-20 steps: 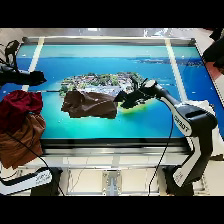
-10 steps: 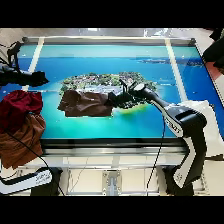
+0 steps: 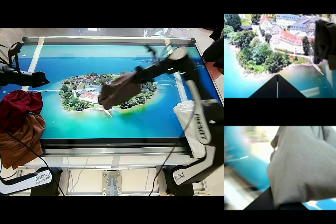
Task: Fold the shirts.
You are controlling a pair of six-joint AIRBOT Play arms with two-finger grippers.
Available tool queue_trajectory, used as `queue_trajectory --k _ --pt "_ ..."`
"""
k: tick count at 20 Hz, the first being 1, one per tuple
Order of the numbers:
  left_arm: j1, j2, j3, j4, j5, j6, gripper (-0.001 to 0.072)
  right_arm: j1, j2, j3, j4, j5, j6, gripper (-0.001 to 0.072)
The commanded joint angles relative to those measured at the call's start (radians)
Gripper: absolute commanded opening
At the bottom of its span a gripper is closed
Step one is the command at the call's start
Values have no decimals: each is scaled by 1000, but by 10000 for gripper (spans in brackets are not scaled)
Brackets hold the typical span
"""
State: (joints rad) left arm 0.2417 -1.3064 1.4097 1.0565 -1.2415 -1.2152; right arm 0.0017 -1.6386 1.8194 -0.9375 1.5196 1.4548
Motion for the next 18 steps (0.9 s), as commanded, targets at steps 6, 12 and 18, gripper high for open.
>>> queue_trajectory --k 6,12,18 --pt "1 0 0 -37 3 0 13 -577 348 -39 -458 273 25 11" --pt "1 0 0 -43 1 0 13 -1041 705 -796 -534 31 -97 11" --pt "1 0 0 -76 -2 0 13 -1370 795 -1202 -509 -237 -163 142"
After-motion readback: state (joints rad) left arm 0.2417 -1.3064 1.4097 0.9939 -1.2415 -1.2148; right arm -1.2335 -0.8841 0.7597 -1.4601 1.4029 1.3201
